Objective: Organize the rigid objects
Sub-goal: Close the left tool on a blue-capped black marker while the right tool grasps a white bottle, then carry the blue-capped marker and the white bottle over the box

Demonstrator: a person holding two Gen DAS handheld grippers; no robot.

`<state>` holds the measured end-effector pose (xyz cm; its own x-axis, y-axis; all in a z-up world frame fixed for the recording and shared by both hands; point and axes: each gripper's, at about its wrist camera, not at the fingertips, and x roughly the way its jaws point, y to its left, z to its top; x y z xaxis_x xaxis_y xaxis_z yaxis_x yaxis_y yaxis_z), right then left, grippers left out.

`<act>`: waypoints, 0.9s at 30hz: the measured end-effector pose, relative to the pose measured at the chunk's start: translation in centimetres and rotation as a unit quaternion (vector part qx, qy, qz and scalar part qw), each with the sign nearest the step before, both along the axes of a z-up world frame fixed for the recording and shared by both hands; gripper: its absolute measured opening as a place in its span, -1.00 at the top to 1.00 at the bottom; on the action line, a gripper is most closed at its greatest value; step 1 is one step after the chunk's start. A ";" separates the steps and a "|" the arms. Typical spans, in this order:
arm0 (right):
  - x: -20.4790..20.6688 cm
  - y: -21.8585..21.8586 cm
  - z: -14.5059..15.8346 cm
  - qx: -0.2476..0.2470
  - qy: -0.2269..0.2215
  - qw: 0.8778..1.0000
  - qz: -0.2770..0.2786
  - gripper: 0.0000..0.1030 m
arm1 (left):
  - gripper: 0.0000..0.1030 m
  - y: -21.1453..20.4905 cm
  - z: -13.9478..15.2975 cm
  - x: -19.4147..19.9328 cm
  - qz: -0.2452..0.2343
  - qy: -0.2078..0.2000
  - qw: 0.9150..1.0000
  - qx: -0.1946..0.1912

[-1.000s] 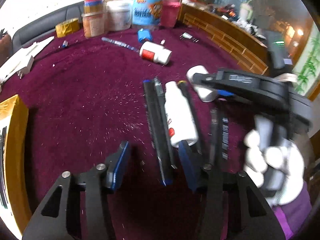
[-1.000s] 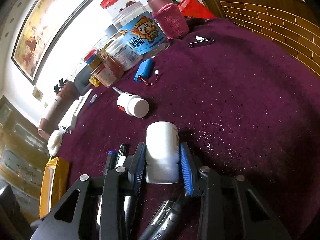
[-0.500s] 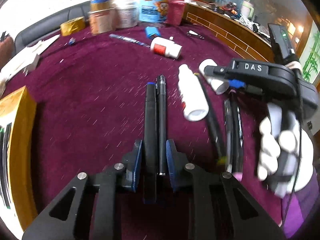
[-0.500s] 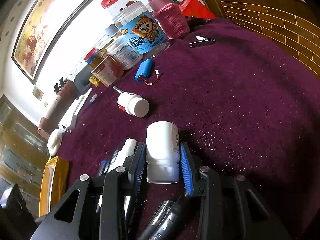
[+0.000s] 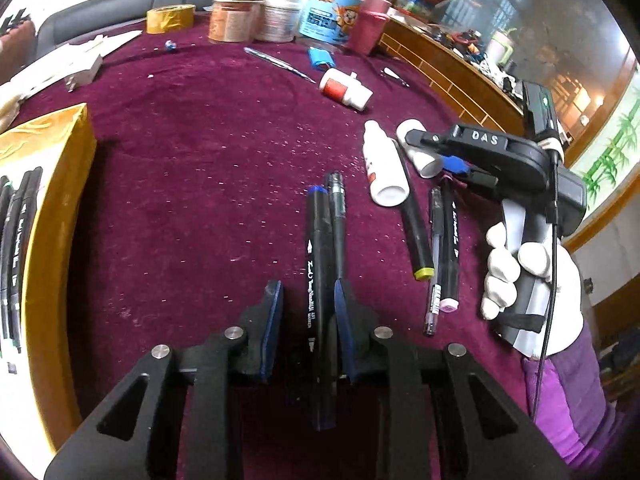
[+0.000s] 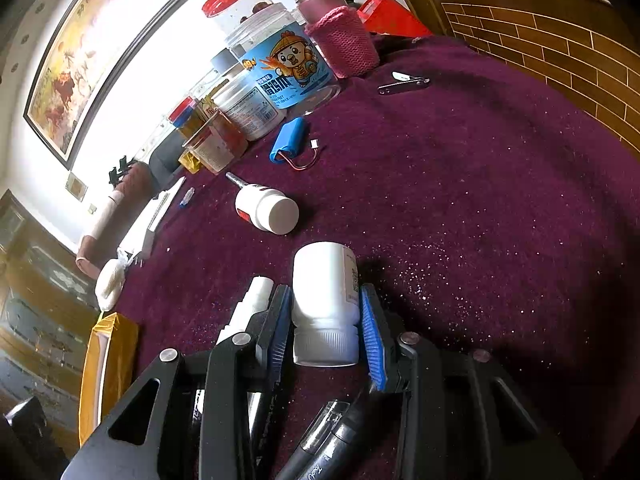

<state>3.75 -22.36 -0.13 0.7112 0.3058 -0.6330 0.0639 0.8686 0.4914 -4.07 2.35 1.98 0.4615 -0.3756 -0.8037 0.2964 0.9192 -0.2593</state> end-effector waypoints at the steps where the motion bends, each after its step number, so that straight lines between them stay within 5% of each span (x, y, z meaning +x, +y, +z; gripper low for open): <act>1: 0.0 0.0 0.0 0.000 0.000 1.000 0.000 0.41 | 0.55 -0.2 -0.1 0.0 -0.003 -0.001 1.000 0.004; 11: 0.0 0.1 0.0 -0.001 0.000 1.000 0.000 0.40 | 0.54 -0.8 -0.4 1.3 -0.004 -0.018 0.998 0.053; 17: 0.0 0.1 0.0 -0.001 -0.001 1.000 0.000 0.38 | 0.37 -3.4 -0.7 0.9 -0.027 -0.068 0.989 0.125; 21: -0.1 0.1 0.0 -0.001 -0.002 1.000 0.000 0.38 | 0.75 -2.7 -0.6 1.2 -0.028 -0.062 0.993 0.100; 27: 0.0 0.0 0.0 0.001 -0.004 1.000 0.001 0.38 | 0.77 0.5 -0.3 0.5 -0.008 -0.023 1.000 0.001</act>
<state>3.77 -22.35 -0.10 0.7157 0.3080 -0.6269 0.0588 0.8678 0.4935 -3.59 2.80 1.66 0.4924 -0.3811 -0.7825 0.3232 0.9148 -0.2422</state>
